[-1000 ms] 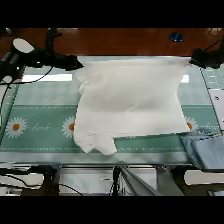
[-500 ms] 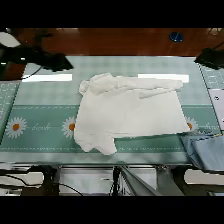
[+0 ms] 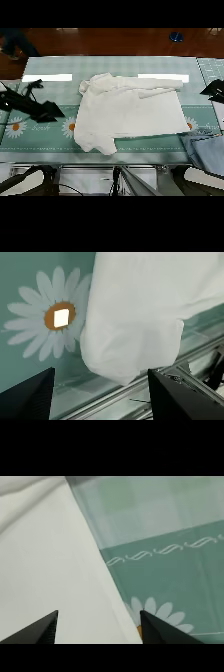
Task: Fold the shirts.
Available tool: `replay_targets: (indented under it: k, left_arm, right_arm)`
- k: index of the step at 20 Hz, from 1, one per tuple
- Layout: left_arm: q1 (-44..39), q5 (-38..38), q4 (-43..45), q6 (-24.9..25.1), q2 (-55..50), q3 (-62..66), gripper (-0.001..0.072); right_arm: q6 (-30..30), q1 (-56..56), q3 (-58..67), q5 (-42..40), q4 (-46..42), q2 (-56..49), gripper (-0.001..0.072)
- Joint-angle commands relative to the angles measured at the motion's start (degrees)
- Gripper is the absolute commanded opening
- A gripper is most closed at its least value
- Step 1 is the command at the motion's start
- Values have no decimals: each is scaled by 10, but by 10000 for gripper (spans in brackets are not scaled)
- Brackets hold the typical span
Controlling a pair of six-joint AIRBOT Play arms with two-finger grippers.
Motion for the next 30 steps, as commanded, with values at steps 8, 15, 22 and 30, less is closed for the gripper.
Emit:
replay_targets:
  k: [8, 15, 22, 30]
  left_arm:
    - [-109, 176, -54, 14, -20, -200, 677]
    - [-161, 225, -63, 2, -63, -180, 24]
    - [-161, 209, -62, 26, -60, -179, 24]
    - [-161, 209, -62, 26, -60, -179, 24]
  right_arm:
    - [-33, -11, -80, 7, 19, 6, 594]
    - [-29, -21, -84, 32, -33, 5, 596]
    - [-77, -138, -190, 17, 51, 5, 576]
    - [-80, -110, -227, -26, 34, -29, 571]
